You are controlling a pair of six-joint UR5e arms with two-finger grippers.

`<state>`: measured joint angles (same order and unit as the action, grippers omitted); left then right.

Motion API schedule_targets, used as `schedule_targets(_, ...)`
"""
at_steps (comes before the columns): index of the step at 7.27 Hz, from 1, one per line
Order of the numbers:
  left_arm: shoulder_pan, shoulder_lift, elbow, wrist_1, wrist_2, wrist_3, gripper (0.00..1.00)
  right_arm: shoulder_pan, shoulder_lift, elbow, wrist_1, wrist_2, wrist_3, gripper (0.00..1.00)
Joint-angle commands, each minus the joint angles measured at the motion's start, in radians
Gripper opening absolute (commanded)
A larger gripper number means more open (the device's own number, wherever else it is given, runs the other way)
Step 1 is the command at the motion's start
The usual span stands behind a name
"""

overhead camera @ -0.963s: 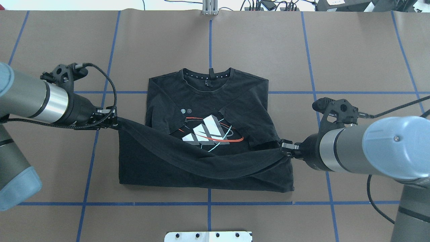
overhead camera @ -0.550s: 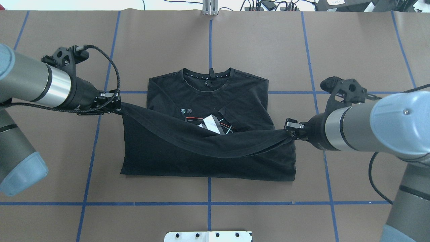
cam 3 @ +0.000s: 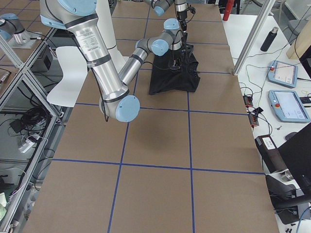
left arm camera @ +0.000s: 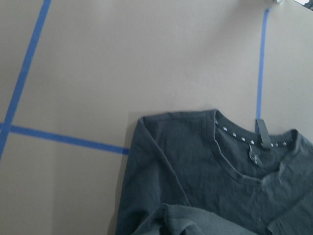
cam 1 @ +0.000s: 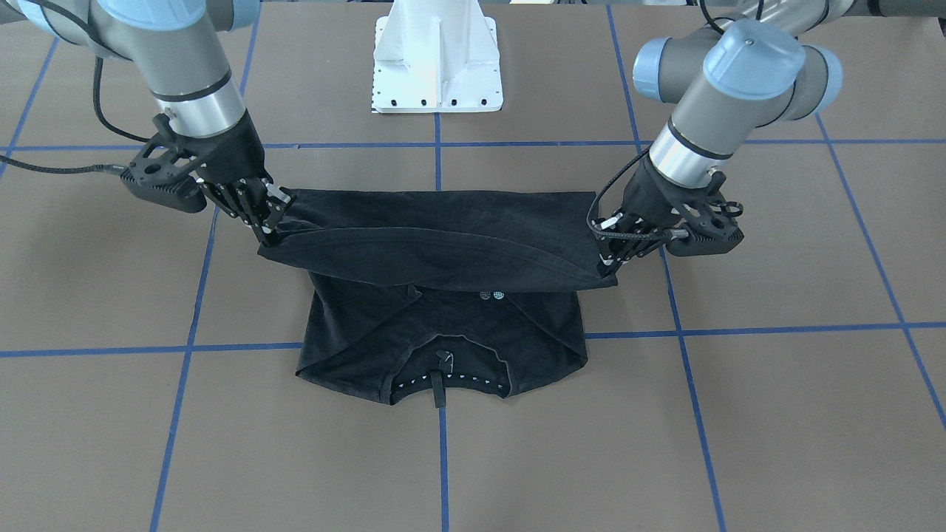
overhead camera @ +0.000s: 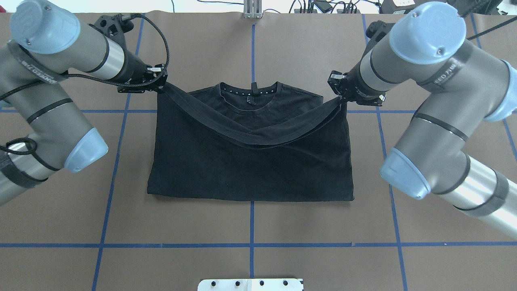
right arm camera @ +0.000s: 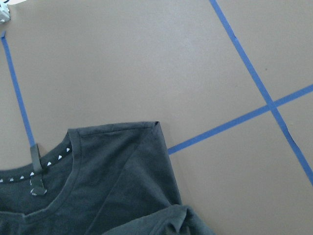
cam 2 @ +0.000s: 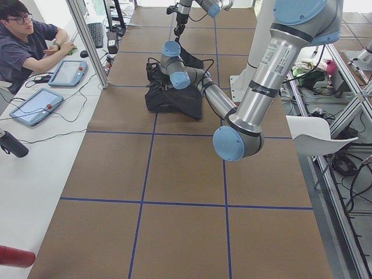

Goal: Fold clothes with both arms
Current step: 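Lay the held hem over the shirt toward the collar with both grippers, then release the hem at the collar and raise both grippers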

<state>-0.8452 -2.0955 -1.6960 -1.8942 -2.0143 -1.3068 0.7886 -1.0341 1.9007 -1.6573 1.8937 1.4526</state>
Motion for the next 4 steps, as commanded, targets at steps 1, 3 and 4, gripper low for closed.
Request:
schedule_targets(1, 0.001, -0.098, 0.181, -0.006, 0.069, 0.033, 0.00, 0.035, 0.077, -0.168, 0.036, 0.005, -0.043, 0.00)
schedule_targets(3, 0.008, -0.116, 0.268, -0.017, 0.097, 0.098, 0.00, 0.037, 0.091, -0.332, 0.205, 0.002, -0.047, 0.00)
schedule_targets(4, 0.015, -0.127, 0.292, -0.023, 0.097, 0.098, 0.00, 0.038, 0.091, -0.362, 0.221, 0.002, -0.052, 0.00)
